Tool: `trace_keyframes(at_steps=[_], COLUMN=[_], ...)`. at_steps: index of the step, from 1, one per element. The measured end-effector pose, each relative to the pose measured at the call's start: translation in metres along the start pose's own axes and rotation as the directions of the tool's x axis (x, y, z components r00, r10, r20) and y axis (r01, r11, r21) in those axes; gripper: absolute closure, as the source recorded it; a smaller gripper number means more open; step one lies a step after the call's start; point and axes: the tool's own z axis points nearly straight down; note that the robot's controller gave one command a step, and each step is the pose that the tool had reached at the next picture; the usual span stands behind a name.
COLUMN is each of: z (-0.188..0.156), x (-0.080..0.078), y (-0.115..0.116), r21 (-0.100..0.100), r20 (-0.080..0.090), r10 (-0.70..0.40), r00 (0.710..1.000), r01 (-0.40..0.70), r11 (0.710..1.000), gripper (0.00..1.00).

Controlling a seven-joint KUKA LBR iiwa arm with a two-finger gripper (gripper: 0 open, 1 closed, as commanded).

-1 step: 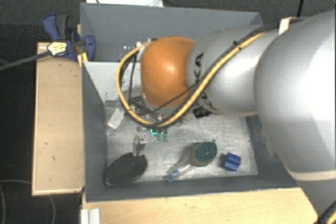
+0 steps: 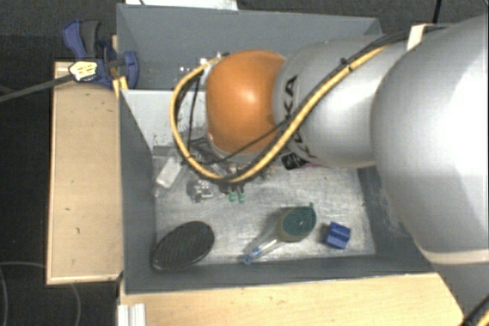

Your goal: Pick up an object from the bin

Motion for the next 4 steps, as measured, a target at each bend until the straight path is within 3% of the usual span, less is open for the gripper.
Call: trace_keyframes(at_steps=[1, 2, 3, 4], z=[0.0, 0.036, 0.045, 0.041], x=[0.0, 0.028, 0.037, 0.029], y=[0.0, 0.024, 0.024, 0.023], r21=[0.0, -0.006, -0.002, -0.005], r20=[0.0, 0.03, 0.005, 0.033], r10=[0.004, -0.115, -0.114, -0.107], r00=[1.0, 0.993, 0.994, 0.994], r01=[-0.004, 0.115, 0.114, 0.107], r11=[1.0, 0.993, 0.994, 0.994], gripper=[0.0, 0.0, 1.0, 0.0])
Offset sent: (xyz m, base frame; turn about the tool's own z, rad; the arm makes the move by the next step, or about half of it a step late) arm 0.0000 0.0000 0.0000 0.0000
